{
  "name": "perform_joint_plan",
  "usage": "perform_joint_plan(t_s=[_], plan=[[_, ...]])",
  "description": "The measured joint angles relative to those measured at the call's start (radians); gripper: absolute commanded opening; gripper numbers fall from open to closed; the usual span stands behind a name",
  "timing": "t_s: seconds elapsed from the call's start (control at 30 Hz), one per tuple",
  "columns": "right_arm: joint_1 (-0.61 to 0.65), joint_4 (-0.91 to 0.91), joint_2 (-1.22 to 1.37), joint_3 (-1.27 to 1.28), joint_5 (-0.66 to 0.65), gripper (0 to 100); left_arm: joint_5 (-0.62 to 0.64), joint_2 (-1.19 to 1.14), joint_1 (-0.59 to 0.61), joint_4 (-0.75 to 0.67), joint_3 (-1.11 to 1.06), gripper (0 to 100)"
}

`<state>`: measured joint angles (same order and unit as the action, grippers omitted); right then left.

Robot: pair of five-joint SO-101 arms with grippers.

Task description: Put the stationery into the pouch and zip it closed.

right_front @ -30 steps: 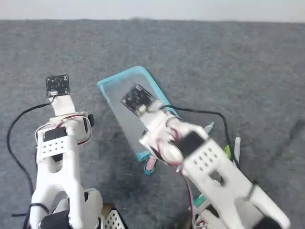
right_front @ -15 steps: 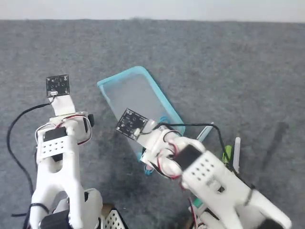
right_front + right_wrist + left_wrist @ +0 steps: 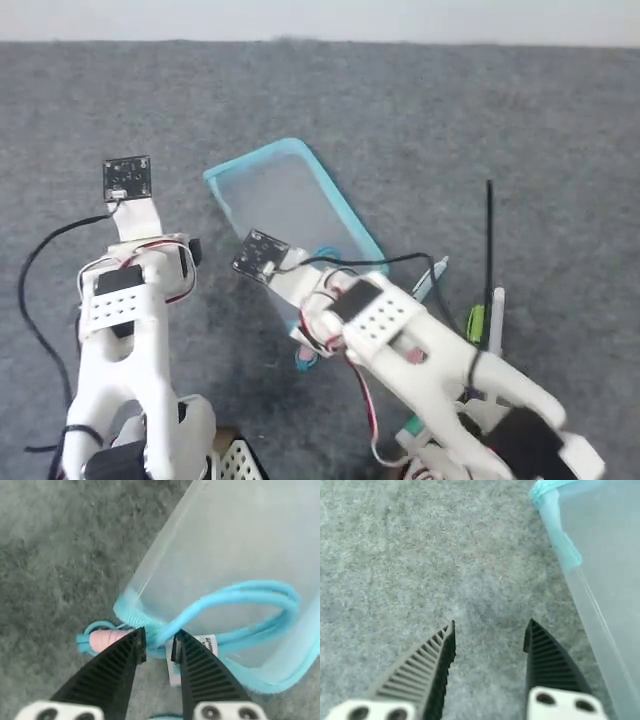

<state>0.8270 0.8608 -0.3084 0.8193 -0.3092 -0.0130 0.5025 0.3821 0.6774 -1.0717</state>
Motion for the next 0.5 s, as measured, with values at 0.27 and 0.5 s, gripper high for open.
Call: perform_joint_plan(t_s=[0.27, 0.5], plan=[[-0.015, -0.009, 0.272, -0.252, 0.084, 10.8, 0.000, 0.000, 0.000, 0.000, 0.000, 22], [-0.052, -0.011, 0.379, -0.442, 0.160, 10.7, 0.000, 0.000, 0.000, 0.000, 0.000, 22]])
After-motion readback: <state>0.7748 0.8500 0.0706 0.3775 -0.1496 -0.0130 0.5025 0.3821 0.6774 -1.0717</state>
